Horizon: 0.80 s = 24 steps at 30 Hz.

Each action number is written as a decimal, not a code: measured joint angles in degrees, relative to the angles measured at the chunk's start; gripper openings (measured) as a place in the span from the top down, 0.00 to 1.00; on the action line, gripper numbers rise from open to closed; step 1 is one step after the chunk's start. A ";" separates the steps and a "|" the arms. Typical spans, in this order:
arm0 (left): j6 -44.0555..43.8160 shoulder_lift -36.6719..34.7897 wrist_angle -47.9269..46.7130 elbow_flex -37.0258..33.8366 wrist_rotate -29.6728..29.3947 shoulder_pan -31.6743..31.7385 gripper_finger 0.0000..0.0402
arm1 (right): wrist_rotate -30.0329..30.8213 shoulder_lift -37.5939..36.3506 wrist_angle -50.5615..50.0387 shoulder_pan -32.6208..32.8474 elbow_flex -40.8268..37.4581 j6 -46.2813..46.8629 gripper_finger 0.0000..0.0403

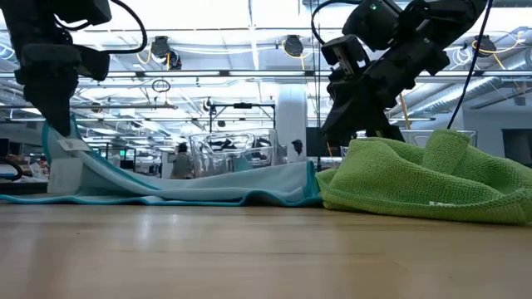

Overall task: Fold microfiber towels
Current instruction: Fold the blue microfiber towel

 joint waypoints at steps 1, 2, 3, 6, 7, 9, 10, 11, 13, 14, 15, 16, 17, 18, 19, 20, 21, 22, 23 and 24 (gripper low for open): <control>-0.01 0.00 0.09 0.00 0.39 0.01 0.98 | 0.02 0.00 0.11 0.10 0.00 0.25 0.90; 0.26 0.00 0.43 0.00 1.03 0.02 0.98 | 0.02 0.00 0.17 0.22 0.00 0.66 0.89; 0.68 0.00 1.02 -0.02 1.54 0.00 0.98 | 0.01 0.00 0.14 0.26 0.00 0.86 0.88; 1.92 0.00 3.85 -0.02 3.24 0.00 0.92 | -0.92 0.00 0.12 0.63 0.00 2.38 0.85; 2.31 0.00 4.76 -0.02 3.63 0.00 0.89 | -1.56 0.00 0.02 0.89 0.00 2.88 0.84; 2.61 0.00 6.05 -0.02 3.89 0.00 0.81 | -2.29 0.00 -0.76 1.68 0.00 4.67 0.81; 2.38 0.00 6.25 -0.02 3.90 0.00 0.77 | -2.56 0.00 -1.20 2.19 0.00 5.70 0.80; 1.69 0.00 6.16 -0.02 3.91 0.00 0.73 | -2.68 0.00 -1.90 2.70 0.00 6.99 0.79; 0.00 0.00 6.02 -0.02 3.93 0.00 0.65 | -2.67 0.00 -3.83 3.96 0.00 8.96 0.77; -0.93 0.00 6.02 -0.02 3.95 0.00 0.62 | -2.62 0.00 -4.69 4.69 0.00 9.52 0.76; -1.90 0.00 6.02 -0.02 4.08 0.00 0.59 | -2.39 0.00 -5.57 5.42 0.00 9.79 0.76; -2.71 0.00 6.05 -0.02 4.38 0.00 0.56 | -1.79 0.00 -6.66 6.14 0.00 9.84 0.76; -3.29 0.00 6.05 -0.02 4.50 0.00 0.54 | -1.37 0.00 -7.91 6.77 0.00 9.84 0.76; -3.87 0.00 6.05 -0.02 4.52 0.00 0.53 | -1.23 0.00 -9.29 7.32 0.00 9.66 0.76; -4.36 0.00 6.06 -0.02 4.52 0.00 0.52 | -1.06 0.03 -10.73 7.86 0.00 9.28 0.76; -4.71 0.00 6.07 -0.02 4.52 0.00 0.51 | -0.88 0.33 -11.99 8.34 0.00 8.98 0.76; -4.88 0.00 6.09 -0.02 4.52 0.00 0.51 | -0.52 0.72 -13.10 8.78 0.00 8.72 0.76; -4.99 0.00 6.12 -0.02 4.52 0.00 0.50 | 0.08 1.13 -14.28 9.29 -0.01 8.71 0.76; -5.01 0.00 6.11 -0.02 4.52 0.00 0.50 | 0.22 1.55 -14.96 9.71 -0.04 8.68 0.76; -5.01 0.00 6.14 -0.02 4.52 0.00 0.50 | 0.22 1.99 -14.97 10.00 -0.04 8.54 0.76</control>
